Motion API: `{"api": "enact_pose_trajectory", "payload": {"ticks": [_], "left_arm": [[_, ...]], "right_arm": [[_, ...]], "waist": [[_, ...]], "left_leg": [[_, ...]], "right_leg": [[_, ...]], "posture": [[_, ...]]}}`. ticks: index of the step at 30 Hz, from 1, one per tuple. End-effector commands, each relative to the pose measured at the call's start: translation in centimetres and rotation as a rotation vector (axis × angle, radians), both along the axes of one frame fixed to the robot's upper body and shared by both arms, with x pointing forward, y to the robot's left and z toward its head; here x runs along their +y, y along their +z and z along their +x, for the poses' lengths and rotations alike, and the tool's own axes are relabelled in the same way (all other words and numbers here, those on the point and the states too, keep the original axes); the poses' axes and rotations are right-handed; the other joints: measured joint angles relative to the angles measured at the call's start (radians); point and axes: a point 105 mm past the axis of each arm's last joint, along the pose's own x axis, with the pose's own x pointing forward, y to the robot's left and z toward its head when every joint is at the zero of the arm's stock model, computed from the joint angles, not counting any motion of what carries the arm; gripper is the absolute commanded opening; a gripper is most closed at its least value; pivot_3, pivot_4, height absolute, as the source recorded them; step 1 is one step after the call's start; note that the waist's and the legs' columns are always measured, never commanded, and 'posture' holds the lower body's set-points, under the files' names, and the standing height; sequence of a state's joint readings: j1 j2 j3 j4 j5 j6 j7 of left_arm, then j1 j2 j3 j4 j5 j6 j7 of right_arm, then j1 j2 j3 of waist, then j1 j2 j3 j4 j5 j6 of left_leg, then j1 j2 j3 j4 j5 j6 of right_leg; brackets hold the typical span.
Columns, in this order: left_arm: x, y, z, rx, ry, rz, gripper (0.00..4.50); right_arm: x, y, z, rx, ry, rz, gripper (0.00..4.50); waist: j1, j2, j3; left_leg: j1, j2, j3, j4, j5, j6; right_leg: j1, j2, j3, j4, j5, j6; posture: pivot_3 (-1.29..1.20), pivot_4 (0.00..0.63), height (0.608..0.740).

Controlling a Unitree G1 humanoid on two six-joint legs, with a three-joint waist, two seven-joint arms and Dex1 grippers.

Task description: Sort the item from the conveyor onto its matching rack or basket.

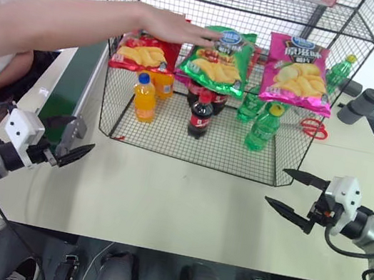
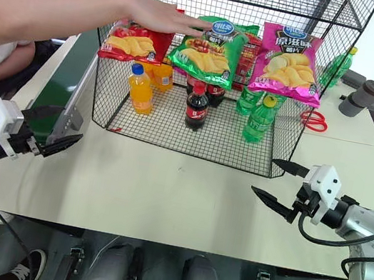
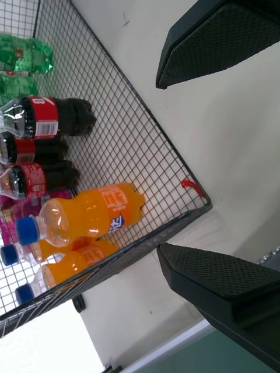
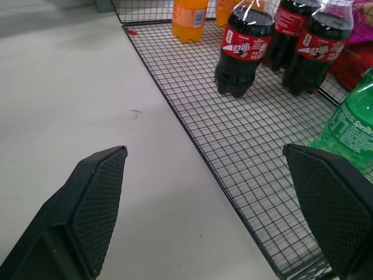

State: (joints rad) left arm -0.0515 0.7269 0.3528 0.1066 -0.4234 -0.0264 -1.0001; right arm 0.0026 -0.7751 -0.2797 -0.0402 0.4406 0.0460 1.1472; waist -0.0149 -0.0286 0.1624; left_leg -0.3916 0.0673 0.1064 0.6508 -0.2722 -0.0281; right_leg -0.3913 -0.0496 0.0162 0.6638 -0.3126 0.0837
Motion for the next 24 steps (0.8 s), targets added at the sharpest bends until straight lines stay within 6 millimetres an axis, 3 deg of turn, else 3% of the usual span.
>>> {"api": "enact_pose_trajectory", "payload": {"ticks": [1, 18, 24], "left_arm": [[-0.4, 0.5, -0.2, -0.029, -0.012, 0.010, 4.50], [-0.3, 1.1, 0.1, -0.019, 0.017, -0.034, 4.50], [-0.6, 0.6, -0.7, 0.053, 0.013, -0.139, 4.50]], "right_arm": [[0.1, 0.7, -0.1, -0.020, 0.018, -0.009, 4.47], [0.7, 0.9, 0.3, -0.003, 0.040, 0.002, 4.47], [1.2, 1.1, 0.5, 0.018, 0.063, 0.020, 4.47]], "waist": [[0.000, 0.000, 0.000], [0.001, 0.000, 0.000], [-0.002, 0.000, 0.000]], "left_leg": [[0.000, 0.000, 0.000, 0.000, 0.000, 0.000], [0.000, 0.000, 0.000, 0.000, 0.000, 0.000], [0.000, 0.001, 0.000, 0.000, 0.000, 0.000]], "right_leg": [[0.000, 0.000, 0.000, 0.000, 0.000, 0.000], [0.000, 0.000, 0.000, 0.000, 0.000, 0.000], [0.000, 0.000, 0.001, 0.001, 0.000, 0.000]], "posture": [[0.00, 0.150, 0.740], [0.00, 0.150, 0.740], [0.00, 0.150, 0.740]]}}
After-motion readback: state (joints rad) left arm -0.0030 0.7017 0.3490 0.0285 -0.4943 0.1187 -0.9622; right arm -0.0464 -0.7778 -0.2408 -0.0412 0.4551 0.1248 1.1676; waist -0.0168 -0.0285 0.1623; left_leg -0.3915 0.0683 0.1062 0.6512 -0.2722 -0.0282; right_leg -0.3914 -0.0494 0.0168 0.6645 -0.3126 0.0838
